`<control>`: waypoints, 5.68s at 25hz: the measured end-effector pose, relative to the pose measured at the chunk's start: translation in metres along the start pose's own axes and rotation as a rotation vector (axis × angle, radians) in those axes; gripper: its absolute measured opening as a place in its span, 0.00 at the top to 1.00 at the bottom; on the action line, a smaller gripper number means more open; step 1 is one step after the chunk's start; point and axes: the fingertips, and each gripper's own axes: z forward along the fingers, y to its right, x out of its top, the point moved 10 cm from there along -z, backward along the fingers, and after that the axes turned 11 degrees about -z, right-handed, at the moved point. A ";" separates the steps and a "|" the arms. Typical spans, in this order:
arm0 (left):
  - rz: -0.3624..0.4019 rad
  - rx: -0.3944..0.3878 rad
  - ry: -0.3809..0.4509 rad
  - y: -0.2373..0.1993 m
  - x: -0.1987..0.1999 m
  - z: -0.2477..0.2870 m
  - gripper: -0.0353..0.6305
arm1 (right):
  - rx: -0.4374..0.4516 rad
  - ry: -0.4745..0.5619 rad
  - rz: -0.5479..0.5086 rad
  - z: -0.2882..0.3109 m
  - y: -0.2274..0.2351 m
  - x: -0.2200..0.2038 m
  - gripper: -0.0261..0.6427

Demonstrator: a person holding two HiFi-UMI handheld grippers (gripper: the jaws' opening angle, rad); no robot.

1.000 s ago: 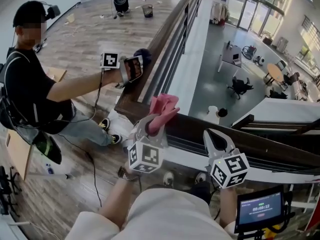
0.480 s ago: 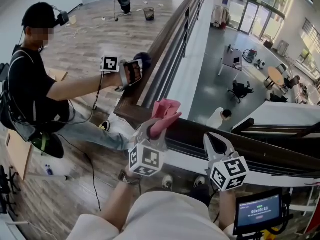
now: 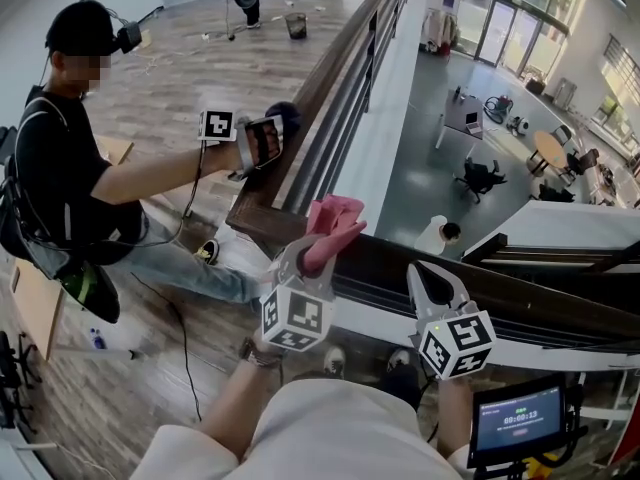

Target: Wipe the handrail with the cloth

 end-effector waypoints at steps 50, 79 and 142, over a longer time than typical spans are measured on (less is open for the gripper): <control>0.078 -0.067 0.027 0.032 0.009 0.016 0.89 | -0.107 -0.038 0.041 0.009 -0.006 -0.019 0.96; 0.097 -0.144 0.021 0.061 0.025 0.016 0.89 | -0.113 -0.029 0.030 0.002 -0.010 -0.016 0.96; 0.143 -0.130 0.019 0.044 0.019 0.015 0.89 | -0.118 -0.013 0.067 0.002 -0.008 -0.019 0.96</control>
